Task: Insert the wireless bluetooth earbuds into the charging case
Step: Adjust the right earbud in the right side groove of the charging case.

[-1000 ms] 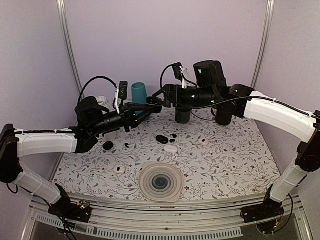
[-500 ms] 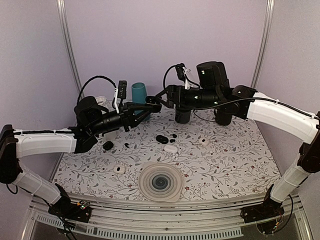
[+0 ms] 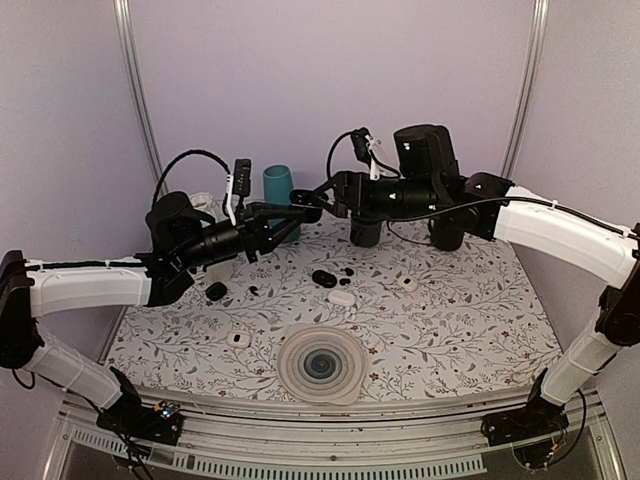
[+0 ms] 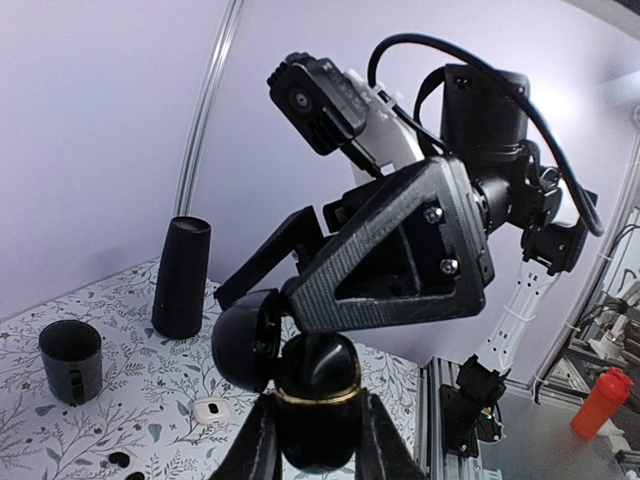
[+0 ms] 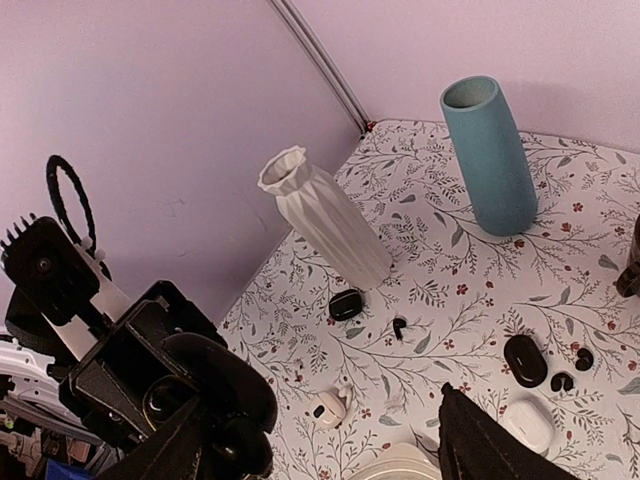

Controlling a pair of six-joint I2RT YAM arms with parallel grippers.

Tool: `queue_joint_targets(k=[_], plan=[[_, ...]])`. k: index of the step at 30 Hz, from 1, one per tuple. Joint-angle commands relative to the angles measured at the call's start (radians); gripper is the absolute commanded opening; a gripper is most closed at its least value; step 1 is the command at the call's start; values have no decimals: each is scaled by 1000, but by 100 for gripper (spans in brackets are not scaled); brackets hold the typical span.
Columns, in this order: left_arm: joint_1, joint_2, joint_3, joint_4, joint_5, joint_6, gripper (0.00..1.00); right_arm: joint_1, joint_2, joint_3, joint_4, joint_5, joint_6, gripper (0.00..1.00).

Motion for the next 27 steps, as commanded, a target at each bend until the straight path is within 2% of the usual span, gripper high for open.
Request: queue_joint_targets(k=[1,8,17,21,27], plan=[[-13,-11,-1,43,-3,9,0,-7,-53,-32,74,-66,-15,77],[-13,-5,0,49,5,6,0,-8,-86,-31,107,-80,-42,83],[-13,-9,1,53,24,0,0,-46,-85,-32,72,-32,-27,82],[-12,-15,-4,55,14,-3,0,-48,-86,-36,57,-16,-25,75],[-12,-13,-3,55,16,-5,0,-48,-121,-80,101,-51,-28,55]])
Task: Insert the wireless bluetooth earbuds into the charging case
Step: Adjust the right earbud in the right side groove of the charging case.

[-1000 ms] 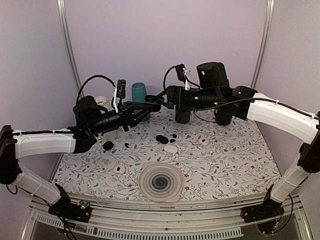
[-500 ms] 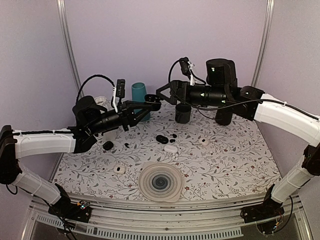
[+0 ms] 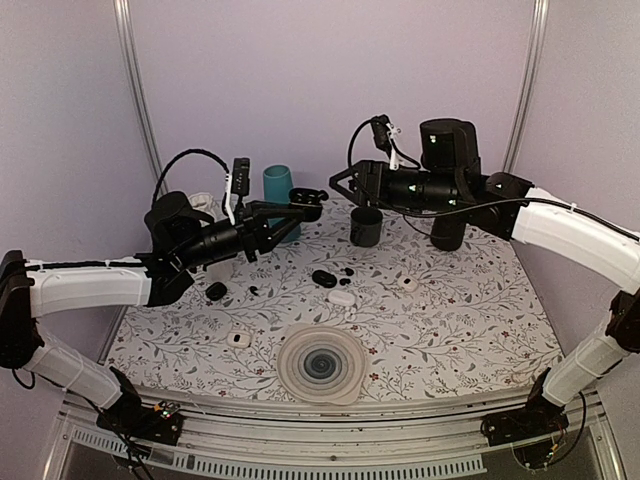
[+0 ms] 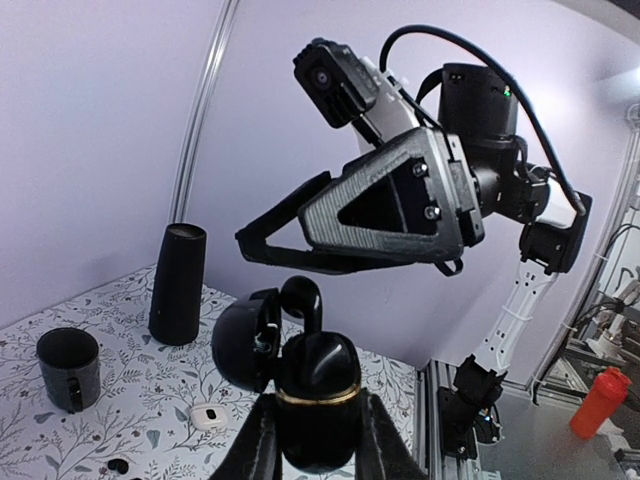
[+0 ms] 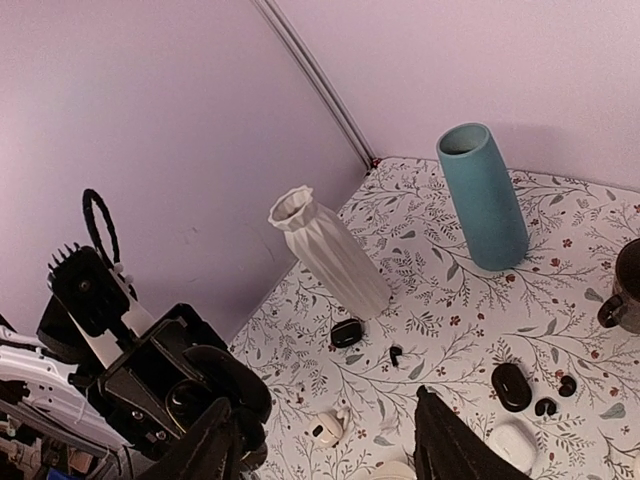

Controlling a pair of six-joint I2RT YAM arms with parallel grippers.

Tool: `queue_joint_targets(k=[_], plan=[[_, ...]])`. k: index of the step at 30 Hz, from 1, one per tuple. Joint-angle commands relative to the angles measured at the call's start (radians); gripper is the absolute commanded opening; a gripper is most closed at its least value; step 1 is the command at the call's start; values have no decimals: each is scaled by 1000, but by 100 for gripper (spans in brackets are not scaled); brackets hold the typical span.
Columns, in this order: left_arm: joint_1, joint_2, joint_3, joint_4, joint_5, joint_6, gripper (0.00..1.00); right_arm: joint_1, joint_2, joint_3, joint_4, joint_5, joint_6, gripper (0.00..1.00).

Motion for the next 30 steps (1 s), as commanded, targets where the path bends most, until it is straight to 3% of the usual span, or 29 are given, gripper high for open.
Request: queue_joint_targets(k=[1,8,17,30], plan=[[-13,-10,-1,37,8,-5,0,-2,-40,-29,45,-43,-8,52],[-13,-6,1,47,18,-13,0,-1,-37,-71,177,-219,-32,49],[-13,-15,4,48,32,-19,0,-6,-18,-66,200,-272,-50,48],[-12,-14,4,52,34,-21,0,-6,7,-37,177,-311,-43,39]])
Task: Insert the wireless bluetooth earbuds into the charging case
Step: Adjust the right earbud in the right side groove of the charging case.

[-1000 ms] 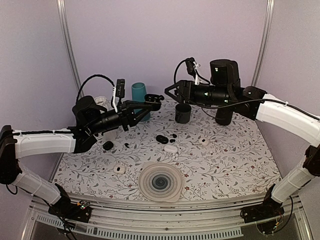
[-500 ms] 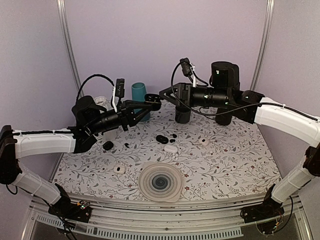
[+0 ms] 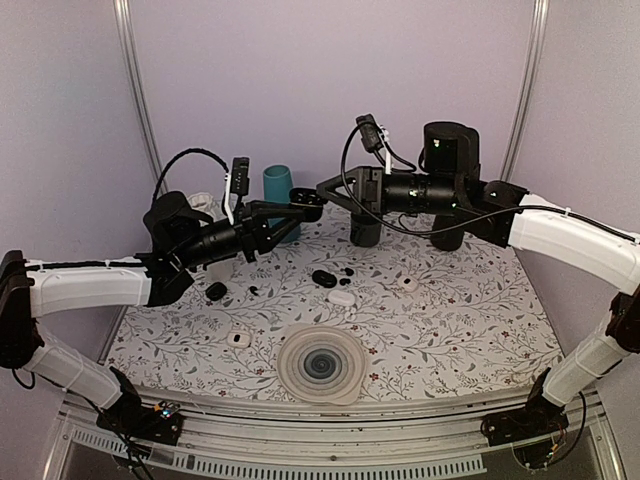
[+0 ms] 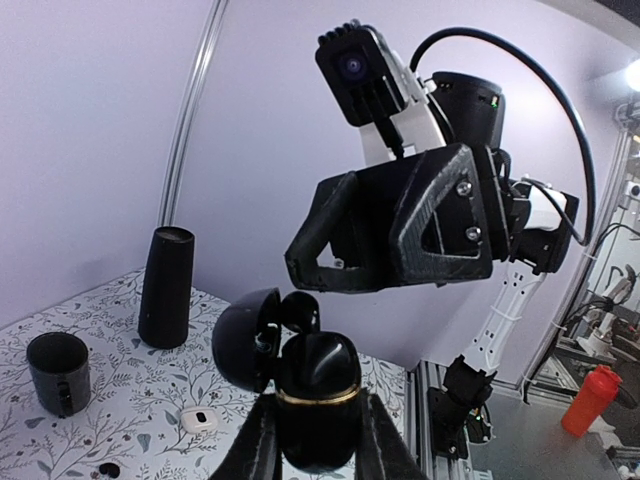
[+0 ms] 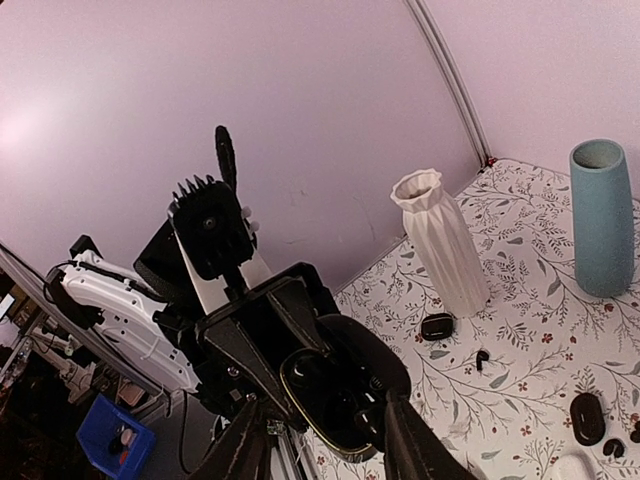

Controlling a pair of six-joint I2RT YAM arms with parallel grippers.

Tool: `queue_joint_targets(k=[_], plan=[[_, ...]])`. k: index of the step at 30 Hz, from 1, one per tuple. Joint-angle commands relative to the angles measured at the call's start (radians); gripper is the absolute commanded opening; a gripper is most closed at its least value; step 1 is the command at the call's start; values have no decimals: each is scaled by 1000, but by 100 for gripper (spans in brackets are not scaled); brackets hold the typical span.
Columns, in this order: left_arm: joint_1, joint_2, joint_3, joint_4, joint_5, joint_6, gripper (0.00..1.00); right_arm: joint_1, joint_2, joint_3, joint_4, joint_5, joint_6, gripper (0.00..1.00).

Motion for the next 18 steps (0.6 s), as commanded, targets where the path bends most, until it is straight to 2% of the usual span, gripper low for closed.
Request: queue_joint_targets(k=[1,6,11,18], plan=[[-13,-14,4,34,6,-6,0,-7,11,30,3,-14,0,37],[-11,-13,5,34,4,-5,0,-7,14,29,-9,-9,3,32],[-11,-15,5,34,7,-4,0,-9,14,26,-25,24,6,31],[-11,-15,5,34,9,-3,0,-20,32,36,-23,-15,23,50]])
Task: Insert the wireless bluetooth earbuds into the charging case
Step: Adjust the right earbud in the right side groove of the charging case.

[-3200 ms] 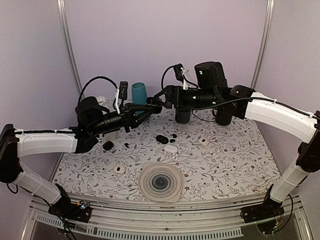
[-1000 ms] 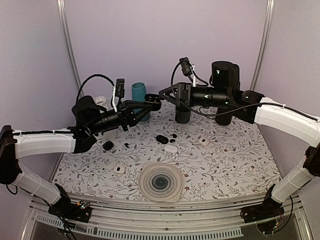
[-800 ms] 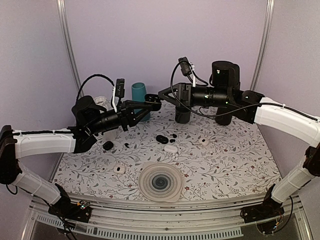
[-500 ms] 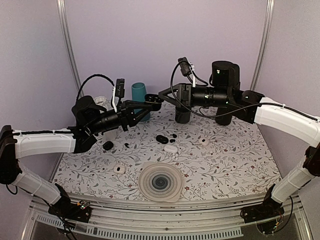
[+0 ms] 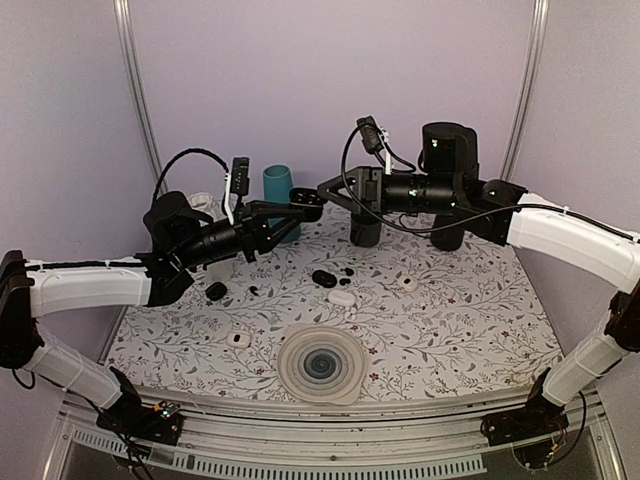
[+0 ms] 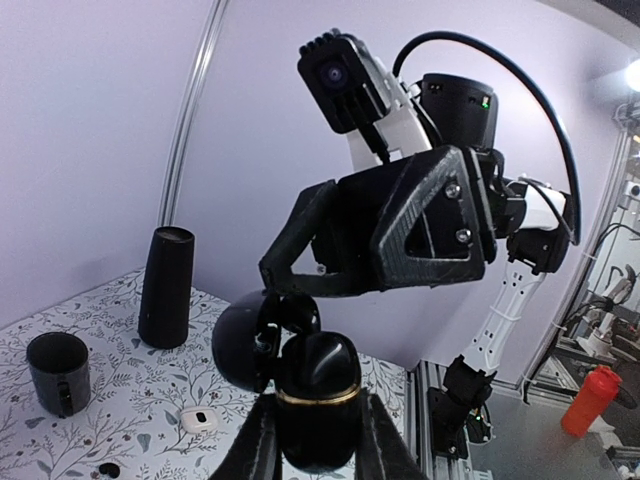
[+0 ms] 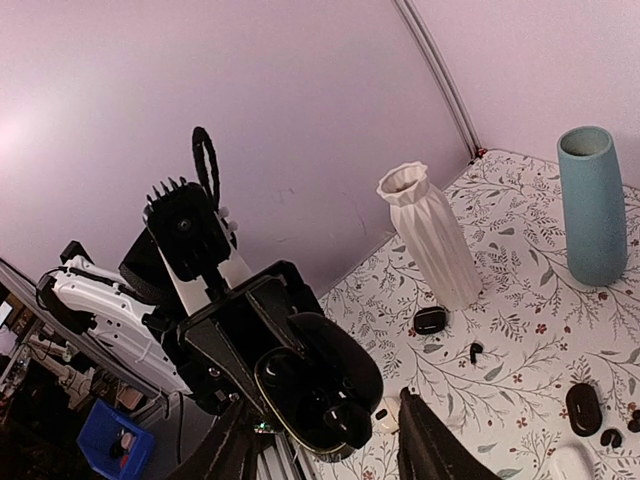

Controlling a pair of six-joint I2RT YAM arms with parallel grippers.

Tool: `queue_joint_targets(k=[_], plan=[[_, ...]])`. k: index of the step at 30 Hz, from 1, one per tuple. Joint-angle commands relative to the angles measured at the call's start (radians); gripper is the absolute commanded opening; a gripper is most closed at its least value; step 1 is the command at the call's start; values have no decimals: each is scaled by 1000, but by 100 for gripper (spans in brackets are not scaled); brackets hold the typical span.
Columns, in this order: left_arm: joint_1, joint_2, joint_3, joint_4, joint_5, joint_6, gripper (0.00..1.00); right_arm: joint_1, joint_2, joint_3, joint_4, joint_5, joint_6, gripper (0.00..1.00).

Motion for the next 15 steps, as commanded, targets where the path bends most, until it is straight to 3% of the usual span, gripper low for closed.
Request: queue_joint_targets(k=[1,7,15], plan=[[-11,-14,5,34,8,-3,0,-8,29,36,-2,-26,10,50],[-10,-10,7,35,6,-2,0,-8,38,45,7,-58,19,48],[-9,-11,5,16,-21,1,0,-8,35,42,15,-76,31,34]])
